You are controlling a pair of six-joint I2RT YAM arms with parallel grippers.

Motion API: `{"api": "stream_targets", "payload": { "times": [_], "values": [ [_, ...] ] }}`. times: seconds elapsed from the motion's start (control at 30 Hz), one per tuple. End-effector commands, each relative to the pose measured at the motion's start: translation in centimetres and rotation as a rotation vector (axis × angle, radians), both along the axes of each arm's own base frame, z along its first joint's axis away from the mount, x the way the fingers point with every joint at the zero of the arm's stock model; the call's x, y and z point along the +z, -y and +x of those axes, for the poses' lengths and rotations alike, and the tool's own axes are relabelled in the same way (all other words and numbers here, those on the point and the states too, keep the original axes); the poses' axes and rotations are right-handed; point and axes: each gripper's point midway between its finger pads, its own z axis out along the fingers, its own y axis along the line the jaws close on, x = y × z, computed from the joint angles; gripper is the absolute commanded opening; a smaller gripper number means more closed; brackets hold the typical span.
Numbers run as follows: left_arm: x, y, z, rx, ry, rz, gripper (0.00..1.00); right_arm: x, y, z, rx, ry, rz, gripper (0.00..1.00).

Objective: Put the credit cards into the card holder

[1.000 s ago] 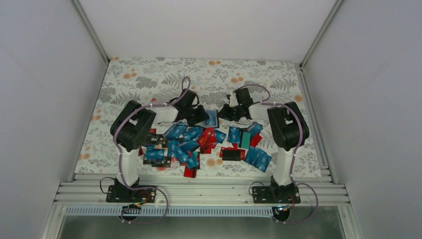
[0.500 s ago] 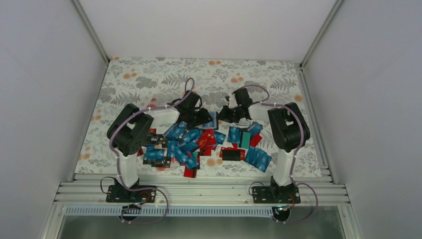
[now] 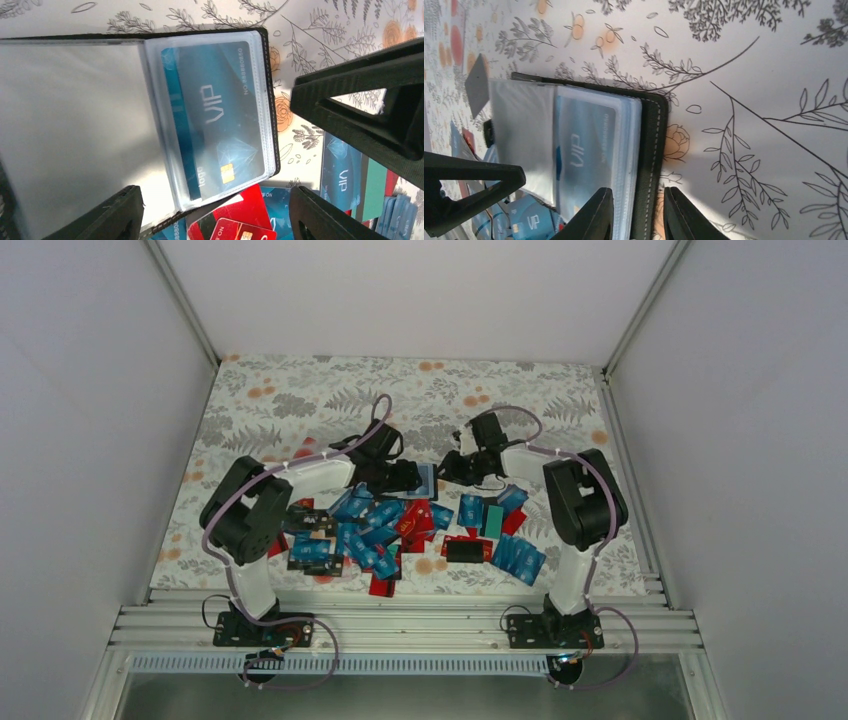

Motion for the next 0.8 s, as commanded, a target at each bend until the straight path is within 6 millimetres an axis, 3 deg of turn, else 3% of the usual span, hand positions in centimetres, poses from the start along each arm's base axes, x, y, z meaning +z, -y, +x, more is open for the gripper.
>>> {"api": "stream_targets", "payload": {
  "times": [0.0,0.1,0.43,0.57,0.77],
  "values": [
    [2.3,-0.6,0.8,-0.049,0.102,0.058,0.65,3.4,-0.4,0.5,0.027,0.089,0.016,0.28],
    [2.6,-0.7,1.3,-0.079,0.14,0.083,0.46,4.4,-0.5,0.2,0.038,0.115,0.031,0.29],
    [1.1,-0.3,2.7,-0.118,0.161,0.141,0.11,4.9,-0.5,-0.9,0.047,0.102,0.061,0.28],
    [0.4,-0.1,3.1,-0.121,0.154,0.148,0.03,4.7,-0.5,-1.0,0.047,0.096,0.058,0.27],
    [-0.6,-0.1,3.4,-0.114,0.141,0.168,0.02,4.4,-0.5,-0.9,0.051,0.089,0.055,0.26]
  ]
}}
